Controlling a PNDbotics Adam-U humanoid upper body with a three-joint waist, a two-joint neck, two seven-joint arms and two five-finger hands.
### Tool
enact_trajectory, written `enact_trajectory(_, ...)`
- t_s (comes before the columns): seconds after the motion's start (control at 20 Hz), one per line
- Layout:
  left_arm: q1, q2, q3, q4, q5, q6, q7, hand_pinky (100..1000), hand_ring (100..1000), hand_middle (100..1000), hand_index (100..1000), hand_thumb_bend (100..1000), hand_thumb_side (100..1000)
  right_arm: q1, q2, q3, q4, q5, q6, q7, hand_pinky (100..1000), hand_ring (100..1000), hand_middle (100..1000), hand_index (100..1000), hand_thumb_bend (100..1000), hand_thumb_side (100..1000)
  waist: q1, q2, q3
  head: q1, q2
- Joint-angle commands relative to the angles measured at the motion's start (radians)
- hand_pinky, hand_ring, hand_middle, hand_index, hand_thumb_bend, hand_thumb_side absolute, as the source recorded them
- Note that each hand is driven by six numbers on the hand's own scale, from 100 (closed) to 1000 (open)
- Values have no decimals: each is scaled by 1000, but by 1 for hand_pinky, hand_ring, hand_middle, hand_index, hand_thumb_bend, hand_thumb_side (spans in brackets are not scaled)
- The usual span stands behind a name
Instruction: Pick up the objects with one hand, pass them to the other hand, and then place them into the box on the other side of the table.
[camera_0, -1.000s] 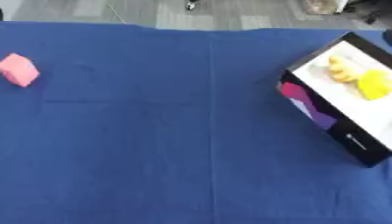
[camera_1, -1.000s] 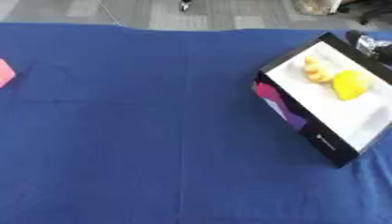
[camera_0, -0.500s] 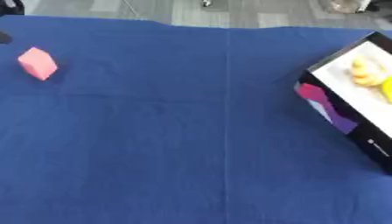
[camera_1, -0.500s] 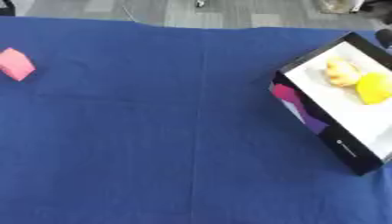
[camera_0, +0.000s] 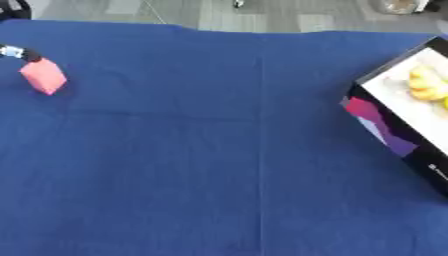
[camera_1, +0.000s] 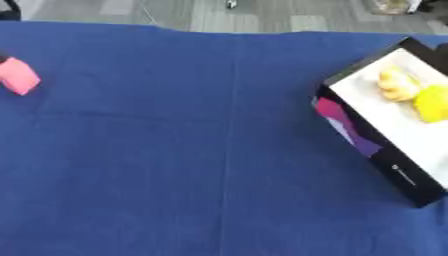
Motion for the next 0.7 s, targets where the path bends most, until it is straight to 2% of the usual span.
enact_trajectory(0.05, -31, 13, 10, 18, -37, 16, -14, 839, 824, 728, 810, 1000, 530, -8, -33, -9, -17, -5, 0, -4, 882, 882, 798, 927, 552, 350, 16, -3, -5, 5, -22)
enact_trajectory(0.5, -50, -15, 43, 80, -91, 83, 64, 843, 832, 736, 812, 1000, 456, -10, -30, -6, -25, -9, 1, -5, 870, 874, 787, 922, 540, 362, 22, 21, -33, 21, -47)
enact_trajectory(0.7, -55, -26, 54, 98, -107, 112, 106, 834, 825, 720, 799, 957, 419, -13, -28, -4, -25, -9, 1, -6, 867, 872, 784, 920, 539, 365, 23, 33, -42, 32, -52)
